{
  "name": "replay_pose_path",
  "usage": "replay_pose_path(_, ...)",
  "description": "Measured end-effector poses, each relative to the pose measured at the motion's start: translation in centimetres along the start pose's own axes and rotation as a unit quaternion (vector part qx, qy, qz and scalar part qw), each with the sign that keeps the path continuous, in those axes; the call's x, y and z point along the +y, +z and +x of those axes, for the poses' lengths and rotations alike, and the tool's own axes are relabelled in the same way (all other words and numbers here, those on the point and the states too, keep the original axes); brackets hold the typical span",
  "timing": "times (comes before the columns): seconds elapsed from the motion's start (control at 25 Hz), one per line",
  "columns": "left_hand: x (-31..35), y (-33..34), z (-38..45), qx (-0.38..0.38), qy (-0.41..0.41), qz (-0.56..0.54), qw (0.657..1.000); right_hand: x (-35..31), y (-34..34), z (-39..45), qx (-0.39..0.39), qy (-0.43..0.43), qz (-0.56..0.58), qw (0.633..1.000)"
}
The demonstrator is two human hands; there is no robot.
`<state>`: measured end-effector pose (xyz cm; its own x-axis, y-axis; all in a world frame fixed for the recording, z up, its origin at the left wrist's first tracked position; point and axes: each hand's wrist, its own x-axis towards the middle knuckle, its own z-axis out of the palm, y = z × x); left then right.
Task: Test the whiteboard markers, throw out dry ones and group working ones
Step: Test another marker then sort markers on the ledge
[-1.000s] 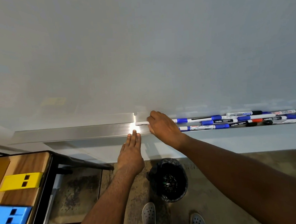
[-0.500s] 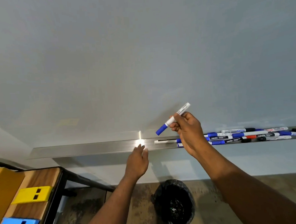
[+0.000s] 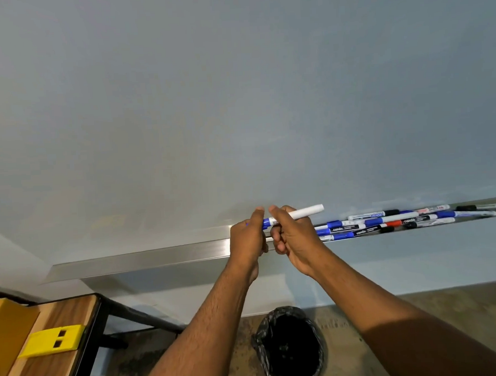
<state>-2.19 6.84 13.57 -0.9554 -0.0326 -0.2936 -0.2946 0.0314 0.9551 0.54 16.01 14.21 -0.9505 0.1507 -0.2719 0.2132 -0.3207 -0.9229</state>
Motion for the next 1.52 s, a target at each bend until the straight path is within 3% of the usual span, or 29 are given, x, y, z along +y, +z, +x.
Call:
replay_pose_path(0.08, 0.6, -0.1, 0.0, 0.021, -0.003, -0.039, 0.999, -0.7, -0.2, 0.0, 0.011, -0.003, 0.038, 0.999)
replay_pose_path(0.24, 2.4, -9.2, 3.7, 0.174, -0.038, -0.234, 0.956, -6.1, -9.1, 2.4, 0.18, -0.069, 0.242, 0.951)
replay_pose_path(0.36, 4.1, -11.4, 5.2, 0.171, 0.017, -0.094, 0.981, -8.0, -11.2, 3.1, 0.195, -0.126, 0.17, 0.958)
replay_pose_path(0.48, 5.0, -5.9, 3.8, 0.102, 0.133, 0.094, 0.981, -7.0, -5.3, 2.9, 0.109, -0.167, 0.084, 0.976)
replay_pose_path(0.6, 8.1, -3.3, 2.1, 0.084, 0.279, 0.206, 0.934, -8.3, -1.4, 1.9, 0.054, -0.228, -0.002, 0.972)
replay_pose_path(0.68, 13.7, -3.4, 1.5, 0.088, 0.366, 0.227, 0.898, -12.9, 0.3, 1.4, 0.041, -0.302, -0.043, 0.951)
replay_pose_path(0.88, 30.6, -5.5, -0.4, 0.169, 0.585, 0.221, 0.762, -28.3, 5.8, -0.6, 0.031, -0.509, -0.081, 0.856)
replay_pose_path(1.08, 44.6, -7.8, -3.1, 0.236, 0.676, 0.162, 0.679, -40.5, 10.3, -2.0, 0.028, -0.615, -0.128, 0.778)
replay_pose_path(1.16, 48.9, -8.6, -4.1, 0.226, 0.666, 0.171, 0.69, -44.3, 11.8, -2.4, 0.036, -0.656, -0.163, 0.736)
replay_pose_path(1.28, 53.4, -9.7, -4.5, 0.186, 0.62, 0.203, 0.734, -48.7, 14.0, -3.4, 0.061, -0.703, -0.201, 0.679)
replay_pose_path(1.36, 54.5, -10.0, -4.1, 0.159, 0.597, 0.205, 0.759, -50.8, 15.3, -4.0, 0.076, -0.713, -0.217, 0.662)
replay_pose_path(1.52, 53.7, -9.1, -2.7, 0.172, 0.575, 0.237, 0.764, -53.1, 17.3, -3.0, 0.104, -0.716, -0.287, 0.628)
